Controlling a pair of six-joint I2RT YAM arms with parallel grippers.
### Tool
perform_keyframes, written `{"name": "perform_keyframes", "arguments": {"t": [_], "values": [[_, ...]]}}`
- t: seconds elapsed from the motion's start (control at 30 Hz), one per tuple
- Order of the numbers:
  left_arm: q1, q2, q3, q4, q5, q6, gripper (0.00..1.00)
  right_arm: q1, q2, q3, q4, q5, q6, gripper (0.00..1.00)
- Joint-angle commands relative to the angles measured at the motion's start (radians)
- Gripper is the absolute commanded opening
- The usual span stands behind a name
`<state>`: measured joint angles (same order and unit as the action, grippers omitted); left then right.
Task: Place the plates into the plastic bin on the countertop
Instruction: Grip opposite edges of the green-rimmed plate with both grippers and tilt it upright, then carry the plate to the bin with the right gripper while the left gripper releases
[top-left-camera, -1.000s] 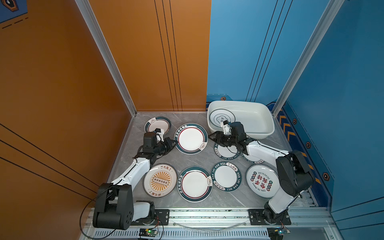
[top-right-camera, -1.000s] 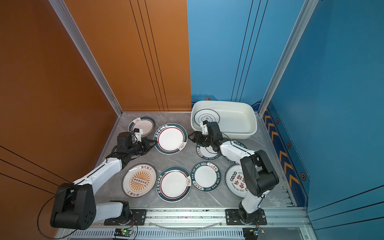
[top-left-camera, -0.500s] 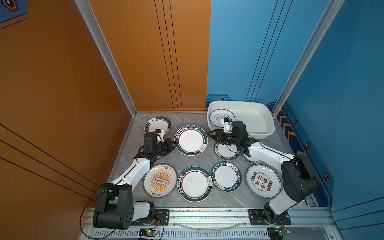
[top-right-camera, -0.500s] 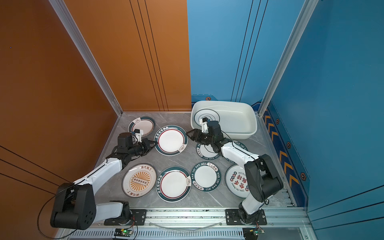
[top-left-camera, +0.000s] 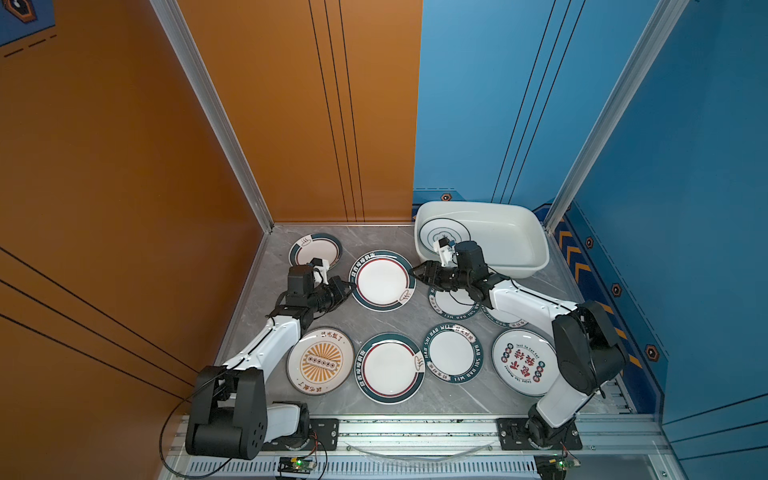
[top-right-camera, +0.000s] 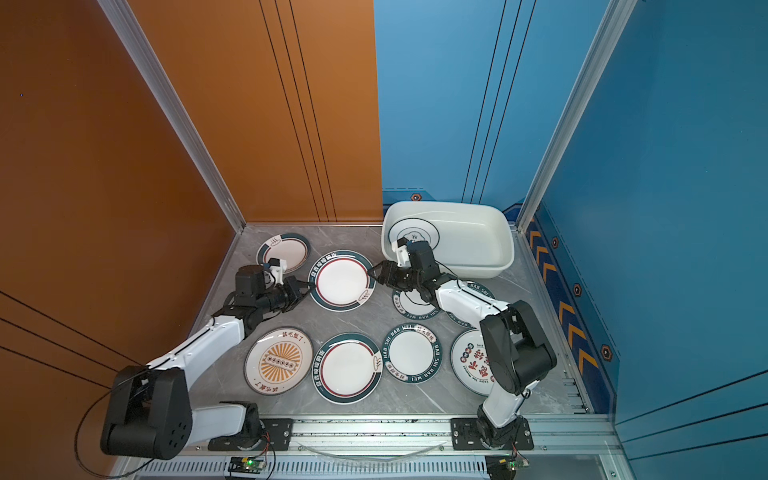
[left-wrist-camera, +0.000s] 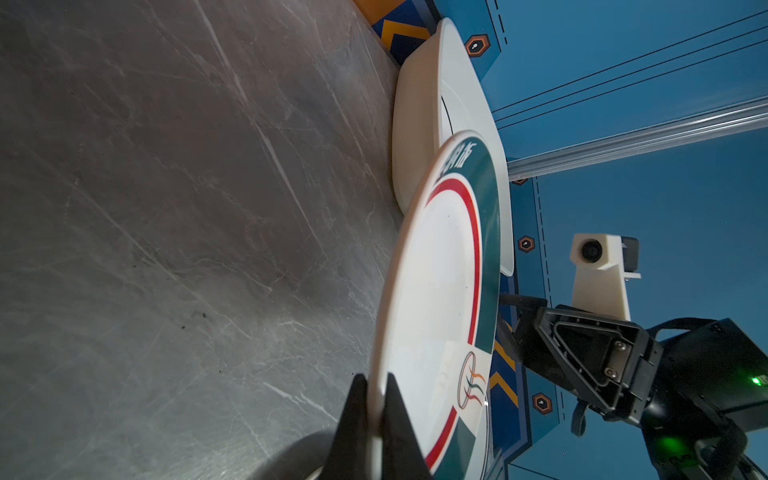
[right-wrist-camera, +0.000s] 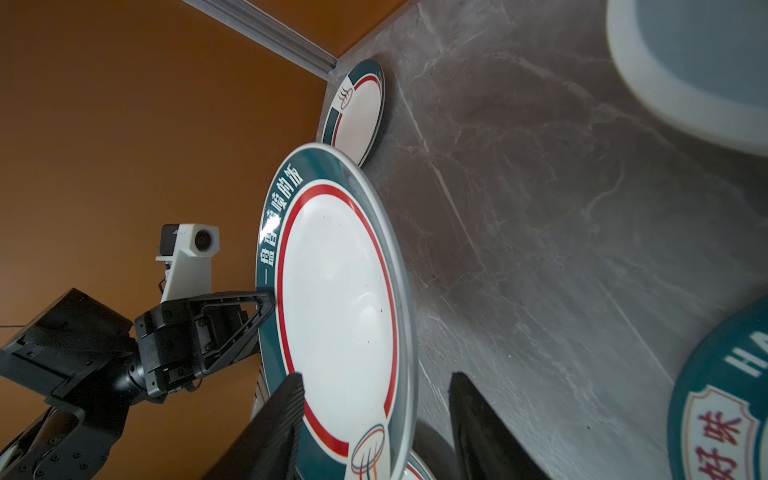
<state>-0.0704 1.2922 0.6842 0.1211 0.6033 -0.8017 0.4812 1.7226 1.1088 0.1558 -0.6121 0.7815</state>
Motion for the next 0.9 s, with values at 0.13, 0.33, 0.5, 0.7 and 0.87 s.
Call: {"name": "perform_keyframes", "arguments": {"t": [0.13, 0.33, 0.5, 0.7, 0.87], "values": [[-0.012, 0.011, 0.022, 0.046, 0.023, -0.004, 0.0, 0.029, 0.065, 0.067, -0.02, -0.091, -0.025, 0.51], [-0.017, 0.033, 0.026, 0.059, 0.027, -0.008, 0.0, 0.036, 0.104, 0.08, 0.002, -0.137, -0.012, 0.36], [-0.02, 0.054, 0.046, 0.06, 0.032, -0.008, 0.0, 0.036, 0.134, 0.099, 0.023, -0.167, 0.009, 0.18], [-0.021, 0.059, 0.057, 0.06, 0.039, -0.006, 0.0, 0.031, 0.147, 0.132, 0.023, -0.178, 0.024, 0.0], [-0.019, 0.048, 0.055, 0.04, 0.029, 0.009, 0.3, 0.005, 0.134, 0.176, -0.038, -0.158, 0.008, 0.0]]}}
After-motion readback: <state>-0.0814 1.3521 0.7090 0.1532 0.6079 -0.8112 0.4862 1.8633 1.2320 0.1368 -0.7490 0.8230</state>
